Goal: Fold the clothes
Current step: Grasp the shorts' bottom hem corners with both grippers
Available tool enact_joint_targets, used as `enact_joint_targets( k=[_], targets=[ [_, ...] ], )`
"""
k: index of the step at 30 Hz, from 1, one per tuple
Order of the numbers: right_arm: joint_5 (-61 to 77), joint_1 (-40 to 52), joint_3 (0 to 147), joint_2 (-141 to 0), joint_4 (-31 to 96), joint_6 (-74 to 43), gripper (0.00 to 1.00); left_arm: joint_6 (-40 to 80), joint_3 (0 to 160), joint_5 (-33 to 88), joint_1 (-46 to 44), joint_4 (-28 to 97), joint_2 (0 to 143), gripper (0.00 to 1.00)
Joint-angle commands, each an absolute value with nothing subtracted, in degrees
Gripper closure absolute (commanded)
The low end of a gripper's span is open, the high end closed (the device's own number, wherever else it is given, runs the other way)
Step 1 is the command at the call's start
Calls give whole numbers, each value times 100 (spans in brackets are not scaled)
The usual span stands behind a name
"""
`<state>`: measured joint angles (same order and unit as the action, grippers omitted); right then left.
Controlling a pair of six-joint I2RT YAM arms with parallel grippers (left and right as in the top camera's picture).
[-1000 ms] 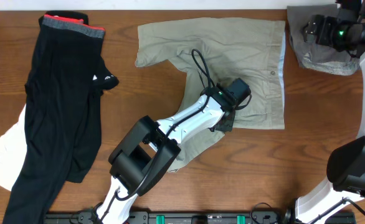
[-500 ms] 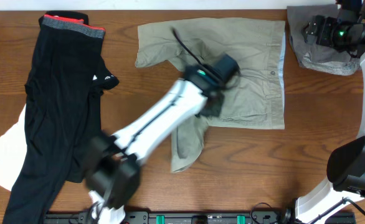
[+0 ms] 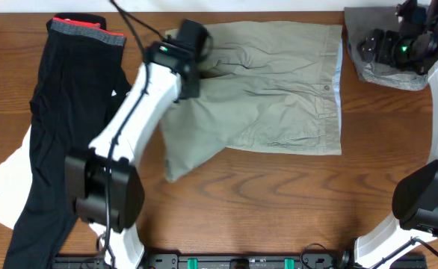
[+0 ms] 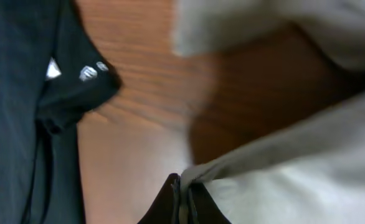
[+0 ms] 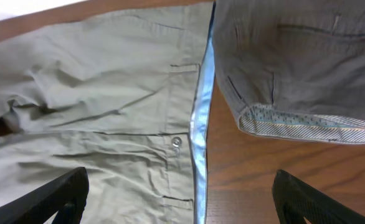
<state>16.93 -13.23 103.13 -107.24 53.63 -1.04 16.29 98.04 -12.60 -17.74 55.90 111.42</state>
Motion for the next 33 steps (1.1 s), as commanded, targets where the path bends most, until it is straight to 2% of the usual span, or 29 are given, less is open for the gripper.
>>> enact_joint_targets(
  k=[1, 4, 5, 6, 7, 8, 14, 22, 26, 31, 33],
  targets=[
    [1695, -1299, 10077, -10803, 5280, -163, 8, 1518, 9773, -1490, -1297, 5212, 11450, 94],
    [1695, -1288, 9872, -10803, 5142, -161, 8, 1520, 9773, -1487, -956, 4705, 11712, 94],
    [1697, -1282, 9815, -10803, 5100, -145, 8, 1520, 9773, -1485, -871, 4565, 11780, 89],
    [1712, -1269, 9760, -10803, 5052, -89, 8, 1522, 9773, -1485, -784, 4412, 11845, 60],
    [1772, -1258, 9727, -10803, 5035, 27, 8, 1520, 9773, -1485, -707, 4285, 11887, 23],
    [1833, -1243, 9719, -10803, 5035, 121, 8, 1518, 9773, -1487, -659, 4213, 11913, 0],
    [2139, -1142, 9721, -10735, 5059, 290, 11, 1365, 9786, -1479, -521, 4565, 11662, 2],
    [2397, -797, 9721, -10536, 6112, 287, 19, 1378, 9782, -255, -521, 6667, 10519, 2],
    [2176, -438, 9710, -10532, 6796, 228, 22, 1559, 9695, -148, -521, 7456, 10259, 2],
    [1627, 119, 9356, -10532, 7185, -130, 22, 2051, 8755, -143, -521, 7373, 9924, 2],
    [1621, 285, 9089, -10532, 7166, -233, 25, 2112, 8237, -71, -521, 7087, 9769, 2]
  ],
)
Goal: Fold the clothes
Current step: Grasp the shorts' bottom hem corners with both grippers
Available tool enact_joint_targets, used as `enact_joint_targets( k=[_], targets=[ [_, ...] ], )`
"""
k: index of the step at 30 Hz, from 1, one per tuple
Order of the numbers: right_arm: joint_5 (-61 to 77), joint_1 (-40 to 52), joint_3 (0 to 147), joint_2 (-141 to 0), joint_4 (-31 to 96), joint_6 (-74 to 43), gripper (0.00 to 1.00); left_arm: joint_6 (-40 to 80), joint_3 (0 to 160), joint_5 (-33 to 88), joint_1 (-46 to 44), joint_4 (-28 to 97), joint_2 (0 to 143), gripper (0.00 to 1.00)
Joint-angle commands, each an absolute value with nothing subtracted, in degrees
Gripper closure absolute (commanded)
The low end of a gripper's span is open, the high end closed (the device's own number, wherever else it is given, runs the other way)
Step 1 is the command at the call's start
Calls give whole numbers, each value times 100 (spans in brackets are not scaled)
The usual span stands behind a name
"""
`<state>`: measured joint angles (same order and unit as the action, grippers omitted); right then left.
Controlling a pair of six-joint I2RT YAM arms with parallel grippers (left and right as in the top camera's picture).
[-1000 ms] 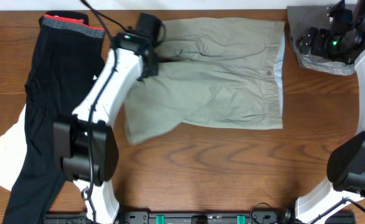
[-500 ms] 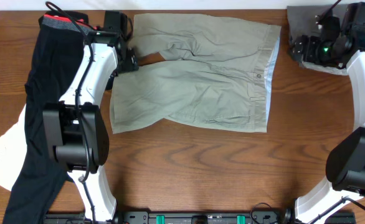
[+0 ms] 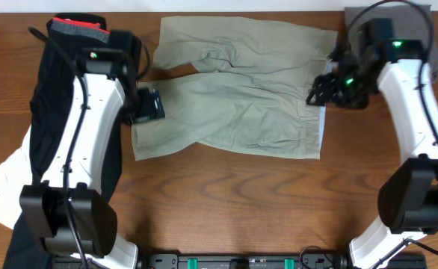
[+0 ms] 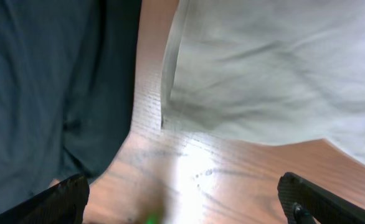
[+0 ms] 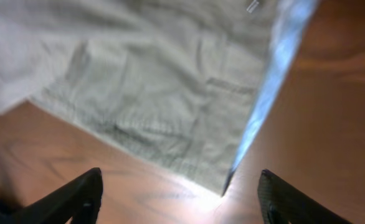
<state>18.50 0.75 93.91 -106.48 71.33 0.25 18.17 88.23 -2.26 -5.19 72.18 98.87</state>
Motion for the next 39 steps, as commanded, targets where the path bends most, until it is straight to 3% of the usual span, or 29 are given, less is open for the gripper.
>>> enact_joint_targets(
  k=[1, 8, 27, 30, 33, 35, 37, 39],
  targets=[
    [1566, 384, 8875, -10532, 7096, -377, 26, 2112, 7926, 21, -521, 6862, 9679, 2],
    [1090, 648, 7843, -10532, 6576, -991, 30, 2112, 6519, 217, -521, 5422, 9515, 0],
    [661, 869, 6462, -10532, 5325, -1376, 40, 1920, 5249, 16, -521, 2805, 9548, 21],
    [659, 869, 6326, -10532, 5188, -1420, 42, 1868, 5249, -69, -521, 2751, 9548, 34],
    [657, 869, 6213, -10532, 5094, -1450, 45, 1870, 5212, -67, -521, 2753, 9559, 71],
    [620, 867, 6167, -10532, 5043, -1479, 48, 1870, 5179, -67, -521, 2757, 9577, 86],
    [600, 858, 6147, -10532, 5000, -1479, 54, 1870, 5168, -67, -521, 2792, 9616, 94],
    [550, 847, 6147, -10532, 4987, -1481, 63, 1870, 5164, -69, -521, 2816, 9629, 94]
  ],
)
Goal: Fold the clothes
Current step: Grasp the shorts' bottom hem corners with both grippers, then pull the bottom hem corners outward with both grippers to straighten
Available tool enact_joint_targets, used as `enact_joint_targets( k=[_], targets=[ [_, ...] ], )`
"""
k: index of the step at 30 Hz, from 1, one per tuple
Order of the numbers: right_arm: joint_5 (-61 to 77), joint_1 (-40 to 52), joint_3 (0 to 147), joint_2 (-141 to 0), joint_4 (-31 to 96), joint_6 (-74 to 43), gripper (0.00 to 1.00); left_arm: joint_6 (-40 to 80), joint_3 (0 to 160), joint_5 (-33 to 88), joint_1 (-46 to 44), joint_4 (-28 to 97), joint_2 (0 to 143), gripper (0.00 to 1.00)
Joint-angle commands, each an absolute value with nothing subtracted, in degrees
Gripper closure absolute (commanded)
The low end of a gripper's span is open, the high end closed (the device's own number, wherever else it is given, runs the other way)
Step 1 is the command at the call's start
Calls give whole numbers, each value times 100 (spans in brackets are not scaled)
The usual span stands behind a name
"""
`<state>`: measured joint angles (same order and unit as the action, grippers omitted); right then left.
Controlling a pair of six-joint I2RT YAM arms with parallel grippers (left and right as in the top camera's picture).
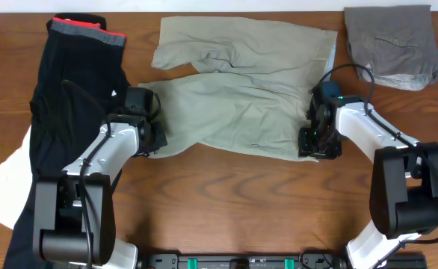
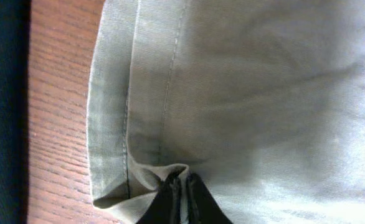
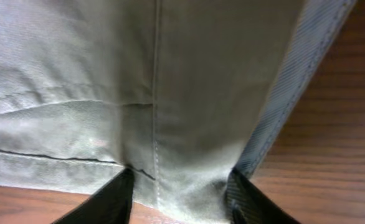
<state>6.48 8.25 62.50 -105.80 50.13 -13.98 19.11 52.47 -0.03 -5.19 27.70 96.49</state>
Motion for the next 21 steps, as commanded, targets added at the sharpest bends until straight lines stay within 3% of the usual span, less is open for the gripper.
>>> enact_joint_targets(
  k=[1, 5, 7, 16, 21],
  targets=[
    [513, 834, 6147, -10532, 4978, -1479, 69, 1870, 5162, -69, -521, 2814, 9627, 94],
    [325, 714, 6147, -10532, 4921, -1476, 93, 1870, 5162, -132, -515, 2770, 9627, 94],
    [272, 602, 6147, -10532, 4869, -1474, 98, 1870, 5162, -263, -515, 2770, 9627, 94],
    [-64, -154, 6147, -10532, 4797, -1162, 98, 1868, 5162, -596, -362, 2840, 9627, 94],
    [-58, -539, 6149, -10532, 4821, -886, 78, 1758, 5162, -631, -121, 2906, 9627, 94]
  ],
)
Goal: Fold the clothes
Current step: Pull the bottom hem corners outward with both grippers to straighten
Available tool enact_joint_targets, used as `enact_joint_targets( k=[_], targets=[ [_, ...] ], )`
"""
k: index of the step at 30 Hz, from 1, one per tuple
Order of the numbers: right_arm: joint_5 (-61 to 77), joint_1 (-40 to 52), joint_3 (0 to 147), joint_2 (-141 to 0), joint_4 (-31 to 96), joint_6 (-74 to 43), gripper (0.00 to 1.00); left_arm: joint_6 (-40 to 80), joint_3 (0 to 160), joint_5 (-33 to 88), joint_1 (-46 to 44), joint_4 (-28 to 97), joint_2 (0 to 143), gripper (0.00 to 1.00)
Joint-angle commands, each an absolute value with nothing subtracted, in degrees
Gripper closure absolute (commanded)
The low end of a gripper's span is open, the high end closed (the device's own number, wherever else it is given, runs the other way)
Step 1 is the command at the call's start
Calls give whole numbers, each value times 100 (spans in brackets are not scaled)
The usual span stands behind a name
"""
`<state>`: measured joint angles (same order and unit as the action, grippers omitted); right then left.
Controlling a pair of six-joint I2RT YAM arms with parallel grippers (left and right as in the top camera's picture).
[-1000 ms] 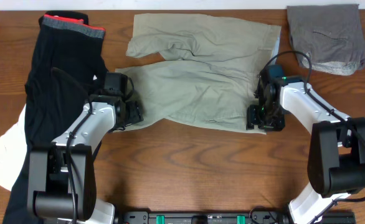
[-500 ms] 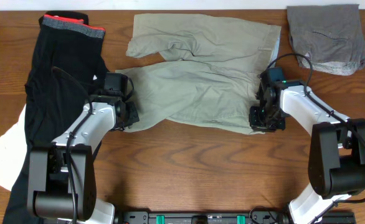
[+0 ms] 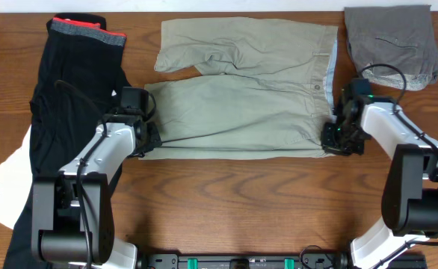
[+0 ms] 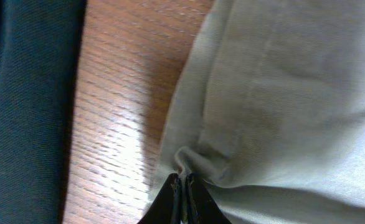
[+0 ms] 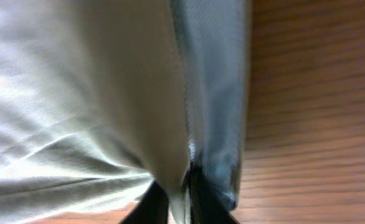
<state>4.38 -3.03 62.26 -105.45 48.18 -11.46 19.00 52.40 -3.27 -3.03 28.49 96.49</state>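
Khaki shorts [image 3: 241, 104] lie spread flat across the upper middle of the table, waistband to the right. My left gripper [image 3: 149, 142] is shut on the hem corner of the near leg [image 4: 189, 163], at the shorts' lower left. My right gripper [image 3: 334, 142] is shut on the lower waistband corner [image 5: 189, 158], where the light blue lining [image 5: 217, 93] shows. The near leg now lies stretched straight between the two grippers.
Black trousers with a red-and-grey waistband [image 3: 69, 112] lie at the left, over a white garment at the left edge. A folded grey garment [image 3: 391, 45] rests at the back right corner. Bare wood runs along the table's front.
Both grippers stay shut on the shorts' lower corners. The right one has moved rightward and the near leg, slanted and rumpled before, now lies straight and taut between them.
First my left gripper held the shorts' leg up near the back while the right hung open over the grey garment. Then both were open near the shorts' ends. Then each was shut on a lower corner, and now the shorts are stretched flat.
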Motion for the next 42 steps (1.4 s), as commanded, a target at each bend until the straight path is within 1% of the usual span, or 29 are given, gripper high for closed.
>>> enact_joint_targets(
  k=[1, 6, 8, 11, 12, 13, 15, 16, 19, 24, 26, 30, 37, 42],
  targets=[
    [-56, -574, 6149, -10532, 4825, -888, 74, 1758, 5162, -631, -86, 2926, 9627, 94],
    [292, -626, 6250, -10516, 4858, -803, 64, 1761, 5172, -539, -45, 3085, 9609, 94],
    [403, -626, 6329, -10422, 4919, -805, 60, 1763, 5227, -432, -45, 3295, 9581, 92],
    [456, -626, 6394, -10123, 5050, -808, 49, 1763, 5376, -388, -45, 3736, 9496, 83],
    [456, -626, 6401, -9983, 5105, -808, 44, 1761, 5413, -388, -45, 3865, 9459, 78],
    [456, -626, 6401, -9810, 5168, -808, 36, 1763, 5439, -388, -45, 3992, 9400, 76],
    [464, -626, 6401, -9500, 5288, -810, 28, 1763, 5441, -388, -45, 4152, 9273, 64],
    [473, -626, 6401, -9354, 5365, -810, 26, 1761, 5441, -388, -45, 4228, 9203, 57],
    [475, -626, 6396, -9091, 5570, -810, 26, 1761, 5441, -388, -45, 4353, 9070, 43],
    [482, -615, 6331, -9118, 5575, -812, 24, 1763, 5369, -386, -45, 4362, 9059, 32],
    [517, -585, 6281, -9153, 5478, -810, 17, 1765, 5271, -386, -45, 4274, 9061, 30],
    [539, -427, 6276, -9306, 5334, -757, 13, 1767, 5000, -215, -45, 3907, 9061, 30],
    [412, -180, 6276, -9660, 5078, -764, 15, 1763, 4694, -1, -45, 3216, 9061, 30],
    [318, -185, 6276, -9806, 5022, -770, 19, 1712, 4386, 484, -45, 2596, 9061, 30]
  ],
)
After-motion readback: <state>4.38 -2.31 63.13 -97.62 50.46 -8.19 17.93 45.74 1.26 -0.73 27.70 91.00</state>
